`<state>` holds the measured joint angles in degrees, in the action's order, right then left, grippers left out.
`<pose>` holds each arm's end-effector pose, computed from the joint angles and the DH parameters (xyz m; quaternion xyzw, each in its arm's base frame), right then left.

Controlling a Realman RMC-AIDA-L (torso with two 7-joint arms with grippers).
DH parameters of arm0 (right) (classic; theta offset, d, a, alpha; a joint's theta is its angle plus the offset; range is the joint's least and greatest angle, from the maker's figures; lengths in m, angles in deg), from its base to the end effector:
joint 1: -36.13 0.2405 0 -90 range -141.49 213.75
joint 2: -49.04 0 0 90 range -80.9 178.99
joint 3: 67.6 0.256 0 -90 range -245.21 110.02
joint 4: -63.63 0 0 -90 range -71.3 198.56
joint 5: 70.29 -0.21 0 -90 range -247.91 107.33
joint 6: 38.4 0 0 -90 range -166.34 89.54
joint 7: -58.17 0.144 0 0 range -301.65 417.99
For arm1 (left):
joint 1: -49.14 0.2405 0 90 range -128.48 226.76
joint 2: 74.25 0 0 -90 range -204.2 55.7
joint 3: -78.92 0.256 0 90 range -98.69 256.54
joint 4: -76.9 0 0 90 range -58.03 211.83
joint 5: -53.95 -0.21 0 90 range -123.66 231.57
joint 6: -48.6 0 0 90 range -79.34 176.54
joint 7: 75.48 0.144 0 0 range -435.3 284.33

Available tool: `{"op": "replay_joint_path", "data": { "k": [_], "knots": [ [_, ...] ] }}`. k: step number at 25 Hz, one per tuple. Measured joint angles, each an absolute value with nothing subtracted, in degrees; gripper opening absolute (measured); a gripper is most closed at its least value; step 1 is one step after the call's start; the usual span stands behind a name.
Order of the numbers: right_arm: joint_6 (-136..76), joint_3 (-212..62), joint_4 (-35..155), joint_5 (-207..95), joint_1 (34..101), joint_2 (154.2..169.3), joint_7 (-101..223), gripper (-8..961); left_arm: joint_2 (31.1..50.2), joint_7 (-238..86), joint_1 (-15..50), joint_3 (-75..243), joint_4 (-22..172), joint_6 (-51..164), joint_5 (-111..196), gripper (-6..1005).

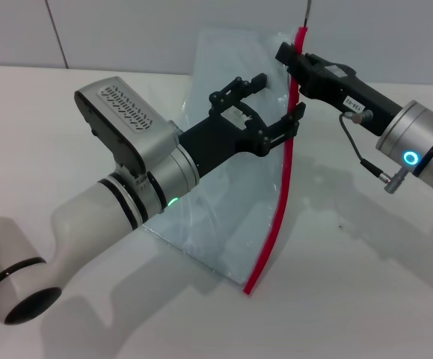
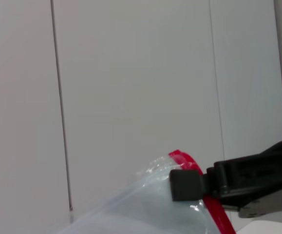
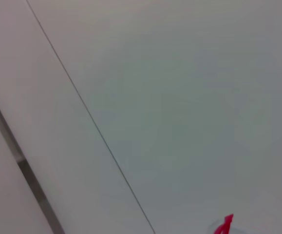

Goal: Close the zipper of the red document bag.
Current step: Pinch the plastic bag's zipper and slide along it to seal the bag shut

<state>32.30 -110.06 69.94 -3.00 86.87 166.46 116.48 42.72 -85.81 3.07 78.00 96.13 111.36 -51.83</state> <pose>0.1873 0.4007 -0.0575 -0.7937 0.3302 0.4525 0.2370 -0.1838 0.3712 -0.0971 -0.8554 -0.1053 -0.3479 0.3691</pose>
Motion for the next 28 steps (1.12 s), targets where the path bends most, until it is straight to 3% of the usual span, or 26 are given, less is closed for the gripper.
{"op": "replay_joint_path", "data": {
  "k": [28],
  "knots": [
    [32.8,-108.4,70.1,-3.2,85.2,166.2,116.3,36,42.66,-81.3,5.9,71.7,96.5,111.3,-51.8,740]
  ]
}}
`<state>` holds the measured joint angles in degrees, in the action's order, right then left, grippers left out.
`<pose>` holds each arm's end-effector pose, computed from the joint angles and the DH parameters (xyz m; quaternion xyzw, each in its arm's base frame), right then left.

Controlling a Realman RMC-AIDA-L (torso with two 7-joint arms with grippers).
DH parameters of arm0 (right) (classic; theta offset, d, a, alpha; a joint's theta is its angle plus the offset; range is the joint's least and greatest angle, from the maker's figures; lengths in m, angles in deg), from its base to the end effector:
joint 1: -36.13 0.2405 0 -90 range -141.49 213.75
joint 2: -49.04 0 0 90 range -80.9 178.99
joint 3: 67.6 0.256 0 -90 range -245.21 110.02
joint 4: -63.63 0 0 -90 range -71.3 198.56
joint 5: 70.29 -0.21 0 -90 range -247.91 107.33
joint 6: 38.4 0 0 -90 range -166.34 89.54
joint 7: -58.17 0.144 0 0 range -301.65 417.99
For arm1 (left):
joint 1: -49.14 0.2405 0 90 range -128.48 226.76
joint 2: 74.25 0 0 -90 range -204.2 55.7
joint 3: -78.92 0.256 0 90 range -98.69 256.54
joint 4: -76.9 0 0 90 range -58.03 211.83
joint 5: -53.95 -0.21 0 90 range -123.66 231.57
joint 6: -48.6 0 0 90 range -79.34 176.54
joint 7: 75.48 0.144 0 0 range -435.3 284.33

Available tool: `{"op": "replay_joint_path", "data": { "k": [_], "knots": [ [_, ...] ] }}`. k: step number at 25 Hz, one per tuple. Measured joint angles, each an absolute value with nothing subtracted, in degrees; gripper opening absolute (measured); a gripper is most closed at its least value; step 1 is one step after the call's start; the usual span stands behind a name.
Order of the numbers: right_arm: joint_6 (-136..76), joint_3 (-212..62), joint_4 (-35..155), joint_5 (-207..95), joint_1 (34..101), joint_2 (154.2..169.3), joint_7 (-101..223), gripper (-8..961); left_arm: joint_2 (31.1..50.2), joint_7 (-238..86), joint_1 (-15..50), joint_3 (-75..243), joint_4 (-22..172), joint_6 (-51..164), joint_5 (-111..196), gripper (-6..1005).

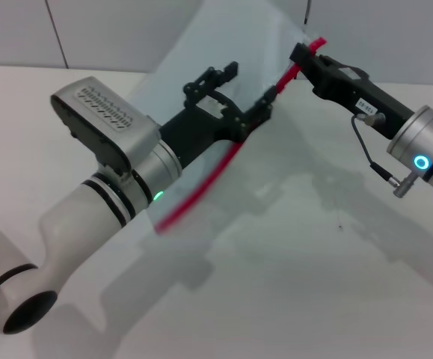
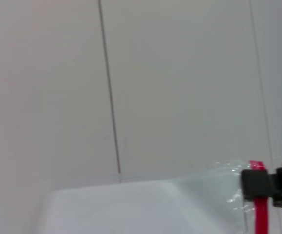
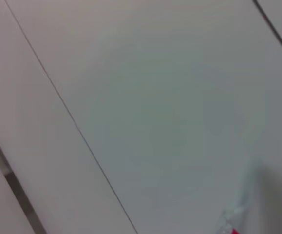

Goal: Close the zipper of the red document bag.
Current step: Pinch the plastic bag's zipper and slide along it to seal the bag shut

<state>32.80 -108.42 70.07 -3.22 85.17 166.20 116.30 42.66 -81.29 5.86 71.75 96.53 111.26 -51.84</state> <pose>0.1987 0.3977 -0.0522 -0.7794 0.3426 0.4607 0.2509 -0.1970 0.3748 -0.0852 -0.8290 -0.1166 -0.3464 0.4232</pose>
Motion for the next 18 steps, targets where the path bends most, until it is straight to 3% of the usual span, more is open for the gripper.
{"op": "replay_joint_path", "data": {
  "k": [18],
  "knots": [
    [32.5,-107.8,69.9,-3.2,84.6,166.11,116.0,15,42.56,-81.0,6.3,72.0,97.1,111.4,-55.8,691]
  ]
}}
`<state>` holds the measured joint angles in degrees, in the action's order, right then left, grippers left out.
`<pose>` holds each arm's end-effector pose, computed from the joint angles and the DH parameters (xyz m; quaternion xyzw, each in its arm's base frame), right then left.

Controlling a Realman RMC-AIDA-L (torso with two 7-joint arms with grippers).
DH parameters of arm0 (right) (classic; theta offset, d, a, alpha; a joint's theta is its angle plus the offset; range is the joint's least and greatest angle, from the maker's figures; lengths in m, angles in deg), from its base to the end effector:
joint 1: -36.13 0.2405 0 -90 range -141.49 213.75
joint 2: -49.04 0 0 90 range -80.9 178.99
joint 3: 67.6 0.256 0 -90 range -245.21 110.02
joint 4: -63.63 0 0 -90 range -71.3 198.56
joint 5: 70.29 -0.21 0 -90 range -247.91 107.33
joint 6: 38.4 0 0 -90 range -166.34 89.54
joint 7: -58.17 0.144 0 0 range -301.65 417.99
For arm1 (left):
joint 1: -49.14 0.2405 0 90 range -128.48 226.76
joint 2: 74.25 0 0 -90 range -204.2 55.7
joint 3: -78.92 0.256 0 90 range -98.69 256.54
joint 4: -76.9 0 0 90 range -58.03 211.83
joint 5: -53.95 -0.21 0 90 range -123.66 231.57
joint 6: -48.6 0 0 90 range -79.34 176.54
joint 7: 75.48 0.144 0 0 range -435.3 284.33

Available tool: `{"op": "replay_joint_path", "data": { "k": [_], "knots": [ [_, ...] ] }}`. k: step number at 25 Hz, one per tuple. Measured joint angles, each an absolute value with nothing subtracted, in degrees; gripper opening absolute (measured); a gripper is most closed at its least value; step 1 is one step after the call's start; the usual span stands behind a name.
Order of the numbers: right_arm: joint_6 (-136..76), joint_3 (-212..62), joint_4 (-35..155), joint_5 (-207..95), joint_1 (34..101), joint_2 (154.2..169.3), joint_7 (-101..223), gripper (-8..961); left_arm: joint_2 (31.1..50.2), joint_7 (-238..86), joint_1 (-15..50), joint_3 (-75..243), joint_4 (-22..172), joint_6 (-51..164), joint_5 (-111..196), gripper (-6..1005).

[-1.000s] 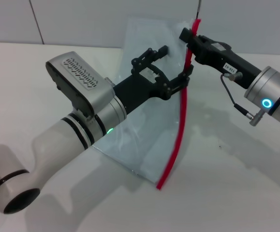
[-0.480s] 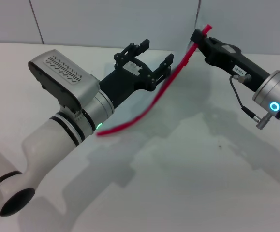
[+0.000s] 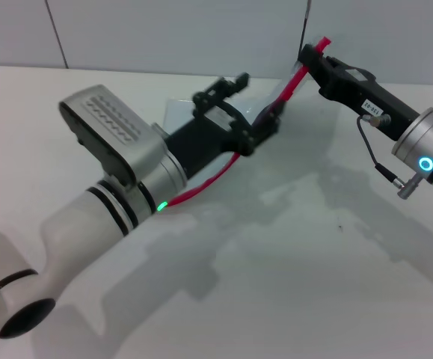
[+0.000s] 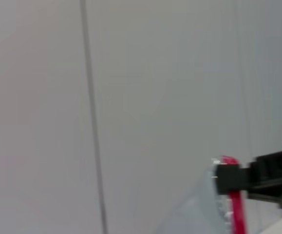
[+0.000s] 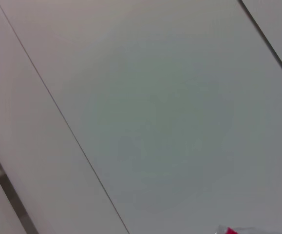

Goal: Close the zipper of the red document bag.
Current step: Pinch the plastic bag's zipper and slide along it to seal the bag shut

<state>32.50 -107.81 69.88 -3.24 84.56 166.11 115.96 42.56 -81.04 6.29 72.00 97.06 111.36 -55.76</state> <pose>0.2034 0.3977 -0.0501 -0.7756 0.3454 0.4601 0.2597 -0.1950 0.3664 -0.0923 -0.8450 -0.0959 -0.3405 0.4011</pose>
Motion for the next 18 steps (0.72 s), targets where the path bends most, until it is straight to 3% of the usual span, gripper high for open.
{"op": "replay_joint_path", "data": {
  "k": [18],
  "knots": [
    [32.3,-108.1,70.1,-2.9,85.2,166.29,115.7,14,42.52,-71.1,5.4,69.2,98.3,111.1,-57.7,692]
  ]
}}
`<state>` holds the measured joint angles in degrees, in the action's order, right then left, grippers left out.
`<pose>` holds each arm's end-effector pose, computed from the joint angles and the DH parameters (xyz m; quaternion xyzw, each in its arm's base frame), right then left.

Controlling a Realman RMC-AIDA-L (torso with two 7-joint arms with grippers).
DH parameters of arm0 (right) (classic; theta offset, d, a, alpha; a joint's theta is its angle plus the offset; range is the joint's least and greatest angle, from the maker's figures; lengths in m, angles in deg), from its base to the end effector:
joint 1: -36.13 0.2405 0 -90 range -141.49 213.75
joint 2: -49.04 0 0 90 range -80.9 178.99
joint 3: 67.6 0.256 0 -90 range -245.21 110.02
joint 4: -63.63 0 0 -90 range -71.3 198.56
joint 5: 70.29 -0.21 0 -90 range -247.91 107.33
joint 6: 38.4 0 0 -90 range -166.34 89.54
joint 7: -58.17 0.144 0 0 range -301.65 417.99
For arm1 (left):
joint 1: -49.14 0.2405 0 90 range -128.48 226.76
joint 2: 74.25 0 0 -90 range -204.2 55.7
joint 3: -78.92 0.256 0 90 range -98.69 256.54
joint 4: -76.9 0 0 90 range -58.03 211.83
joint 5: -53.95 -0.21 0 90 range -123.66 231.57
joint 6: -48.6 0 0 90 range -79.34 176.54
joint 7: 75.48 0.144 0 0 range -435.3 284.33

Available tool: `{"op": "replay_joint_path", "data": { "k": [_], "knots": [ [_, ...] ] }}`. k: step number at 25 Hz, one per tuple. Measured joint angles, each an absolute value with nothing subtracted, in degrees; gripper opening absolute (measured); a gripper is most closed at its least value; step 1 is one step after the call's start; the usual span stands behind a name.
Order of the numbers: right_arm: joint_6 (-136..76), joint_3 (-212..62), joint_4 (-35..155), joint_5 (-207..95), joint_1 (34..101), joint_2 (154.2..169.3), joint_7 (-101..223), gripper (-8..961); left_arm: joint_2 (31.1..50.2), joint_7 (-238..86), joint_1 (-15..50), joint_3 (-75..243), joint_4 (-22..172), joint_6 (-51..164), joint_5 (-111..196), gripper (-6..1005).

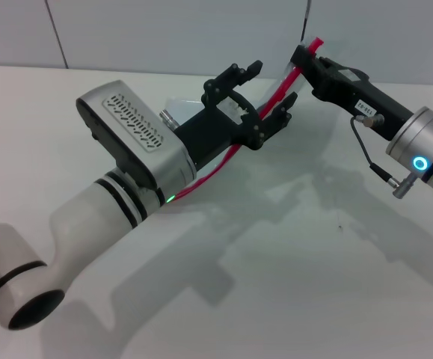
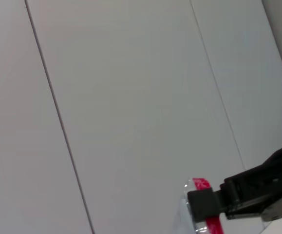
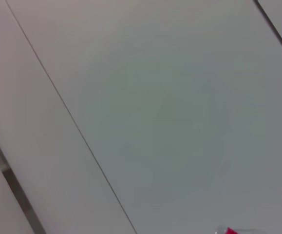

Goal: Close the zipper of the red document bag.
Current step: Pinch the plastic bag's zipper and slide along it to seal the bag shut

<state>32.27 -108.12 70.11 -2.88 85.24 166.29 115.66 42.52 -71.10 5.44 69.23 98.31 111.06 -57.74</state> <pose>0.1989 0.3980 -0.0537 -0.7817 0.3407 0.4563 0.2542 -0.1827 0.3701 -0.0927 -0.8463 -0.0201 -0.3188 0.4263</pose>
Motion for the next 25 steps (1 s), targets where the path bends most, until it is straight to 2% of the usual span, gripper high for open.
{"op": "replay_joint_path", "data": {
  "k": [25],
  "knots": [
    [32.3,-108.3,70.7,-2.7,86.0,166.37,114.9,14,42.7,-68.4,4.0,69.0,97.1,108.4,-57.7,692]
  ]
}}
